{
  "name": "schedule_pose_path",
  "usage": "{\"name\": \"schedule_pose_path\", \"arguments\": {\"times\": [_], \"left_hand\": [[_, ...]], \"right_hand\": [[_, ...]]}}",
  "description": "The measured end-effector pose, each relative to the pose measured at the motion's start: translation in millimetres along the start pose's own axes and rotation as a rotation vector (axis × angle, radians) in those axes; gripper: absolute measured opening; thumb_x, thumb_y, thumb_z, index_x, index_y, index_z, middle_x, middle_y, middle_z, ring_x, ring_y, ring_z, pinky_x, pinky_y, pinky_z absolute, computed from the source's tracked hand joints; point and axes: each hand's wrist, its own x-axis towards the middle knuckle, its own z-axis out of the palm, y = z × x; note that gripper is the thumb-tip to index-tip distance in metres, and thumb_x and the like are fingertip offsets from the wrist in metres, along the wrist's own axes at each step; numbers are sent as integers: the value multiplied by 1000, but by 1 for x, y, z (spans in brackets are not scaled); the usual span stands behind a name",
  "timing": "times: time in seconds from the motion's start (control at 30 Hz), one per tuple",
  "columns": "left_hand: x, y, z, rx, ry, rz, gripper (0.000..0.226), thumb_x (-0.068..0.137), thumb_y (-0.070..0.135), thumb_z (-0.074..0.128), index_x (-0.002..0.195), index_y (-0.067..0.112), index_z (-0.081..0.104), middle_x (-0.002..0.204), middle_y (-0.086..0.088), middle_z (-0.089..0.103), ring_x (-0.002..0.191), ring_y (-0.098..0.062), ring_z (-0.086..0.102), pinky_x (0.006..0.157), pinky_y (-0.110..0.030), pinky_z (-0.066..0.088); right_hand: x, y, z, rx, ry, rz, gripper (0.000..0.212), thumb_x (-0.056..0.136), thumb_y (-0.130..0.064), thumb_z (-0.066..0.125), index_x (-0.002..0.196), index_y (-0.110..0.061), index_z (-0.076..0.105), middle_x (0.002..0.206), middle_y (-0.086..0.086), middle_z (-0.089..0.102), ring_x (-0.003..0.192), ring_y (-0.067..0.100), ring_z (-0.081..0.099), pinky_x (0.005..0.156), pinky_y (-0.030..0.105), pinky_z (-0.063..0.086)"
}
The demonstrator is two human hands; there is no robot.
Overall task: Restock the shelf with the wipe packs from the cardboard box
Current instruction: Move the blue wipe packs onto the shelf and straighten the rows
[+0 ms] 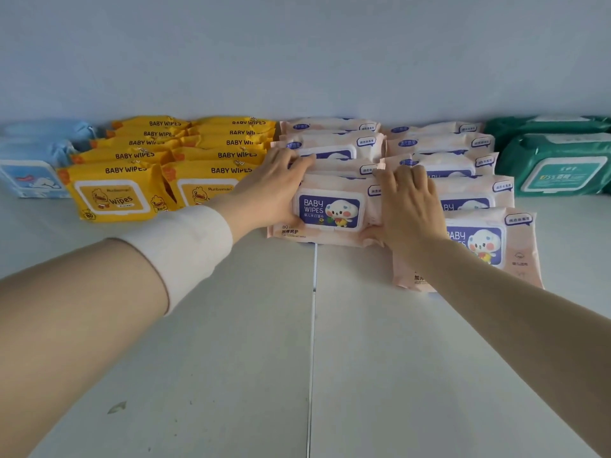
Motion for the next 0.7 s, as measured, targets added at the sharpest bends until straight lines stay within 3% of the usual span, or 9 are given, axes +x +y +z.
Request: {"name": "schedule_pose_path", "arguments": {"times": [0.33,0.43,0.5,0.57,0.7], "left_hand": [[17,-4,4,173,135,-18,103,71,44,74,145,2,16,139,-23,29,129,-37,25,105,-42,33],[17,-8,1,183,95,24,108,68,52,72,146,2,16,142,-20,28,132,-36,22,111,-44,26],[17,-11,-3,185,67,41,112,65,58,71,146,4,16,146,-18,27,135,-35,21,113,-44,25],[18,-13,-6,188,29,42,115,63,63,69,147,7,14,151,-16,22,140,-33,16,115,-45,21],[23,-17,-10,158,-33,-2,130,52,75,66,149,13,5,157,-17,0,145,-31,4,116,-43,11]], "right_hand": [[19,-18,10,-13,123,72,52,84,-8,58,129,-3,32,132,23,38,122,37,33,101,42,26],[17,-14,9,89,122,73,64,86,-8,53,142,-9,21,137,19,35,124,35,30,103,38,22],[13,-12,9,197,80,111,91,85,-26,64,149,-12,1,142,15,31,128,33,27,105,36,16],[9,-12,6,303,53,180,117,72,-51,73,149,-10,-5,145,11,32,133,30,25,107,34,15],[10,-11,8,324,62,216,112,70,-61,67,149,-9,7,151,9,31,142,24,16,109,35,15]]}}
